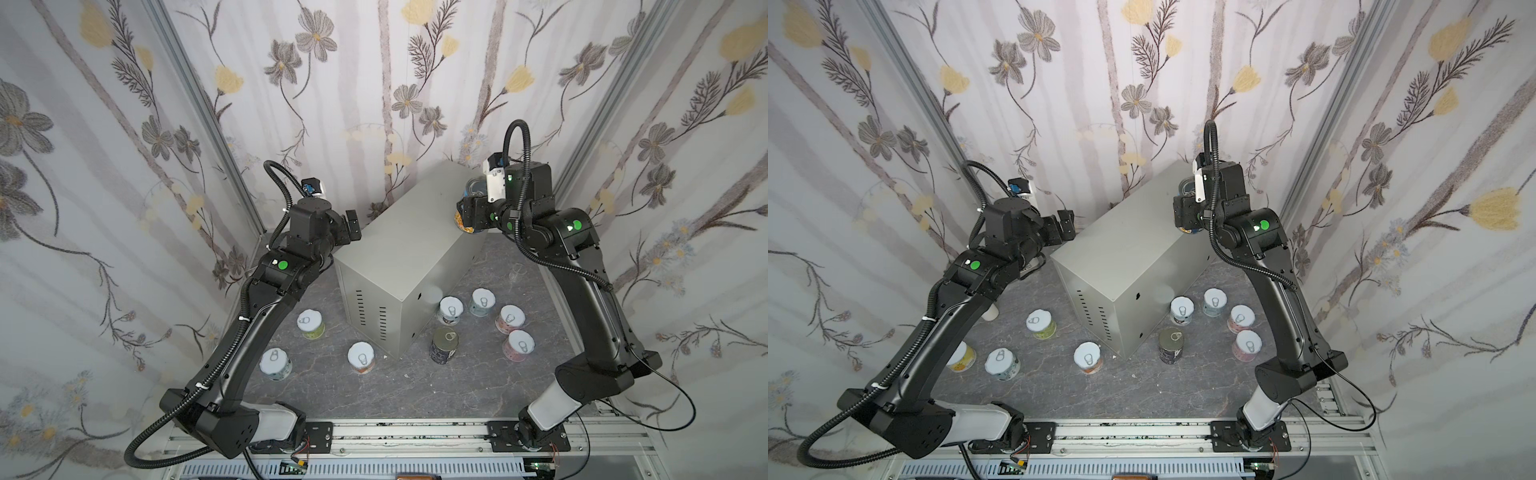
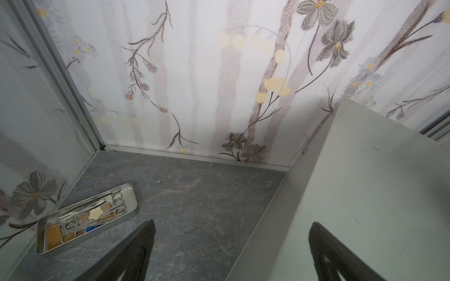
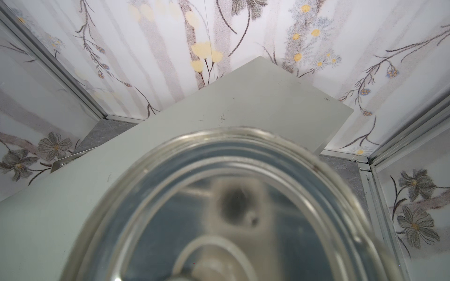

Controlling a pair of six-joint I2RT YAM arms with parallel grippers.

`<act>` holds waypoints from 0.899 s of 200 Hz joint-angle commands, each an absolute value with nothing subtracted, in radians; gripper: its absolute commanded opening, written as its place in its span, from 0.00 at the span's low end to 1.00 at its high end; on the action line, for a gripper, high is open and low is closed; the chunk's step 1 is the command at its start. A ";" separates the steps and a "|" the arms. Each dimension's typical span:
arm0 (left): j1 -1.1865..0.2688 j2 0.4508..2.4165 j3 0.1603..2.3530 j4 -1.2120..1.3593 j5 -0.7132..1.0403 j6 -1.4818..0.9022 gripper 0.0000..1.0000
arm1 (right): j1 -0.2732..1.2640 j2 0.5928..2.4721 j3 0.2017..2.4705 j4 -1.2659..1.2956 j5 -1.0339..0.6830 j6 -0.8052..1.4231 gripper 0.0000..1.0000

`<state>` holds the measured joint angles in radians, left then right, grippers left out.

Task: Place and organize the canned foods onto the counter
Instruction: 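Lift the blue can toward the cabinet top while the left arm rises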

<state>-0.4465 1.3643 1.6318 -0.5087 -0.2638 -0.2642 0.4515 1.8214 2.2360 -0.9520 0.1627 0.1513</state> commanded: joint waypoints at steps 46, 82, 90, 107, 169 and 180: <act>-0.469 1.416 1.649 -0.459 -0.264 -0.256 1.00 | 0.413 1.912 2.280 -0.798 0.114 0.141 0.38; -0.480 1.439 1.645 -0.454 -0.265 -0.261 1.00 | 0.402 1.950 2.302 -0.775 0.110 0.142 0.42; -0.483 1.441 1.638 -0.453 -0.267 -0.261 1.00 | 0.400 1.962 2.310 -0.771 0.108 0.141 0.44; -0.484 1.439 1.629 -0.450 -0.274 -0.262 1.00 | 0.400 1.993 2.336 -0.771 0.105 0.136 0.49; -0.486 1.416 1.604 -0.445 -0.291 -0.261 1.00 | 0.393 2.068 2.362 -0.717 0.102 0.129 0.68; -0.485 1.410 1.597 -0.445 -0.297 -0.261 1.00 | 0.389 2.077 2.364 -0.707 0.103 0.130 0.73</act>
<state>-0.4847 1.4261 1.6085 -0.4751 -0.2691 -0.2623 0.3969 2.0529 2.3554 -0.7773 0.0994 0.1398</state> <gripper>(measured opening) 0.997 0.823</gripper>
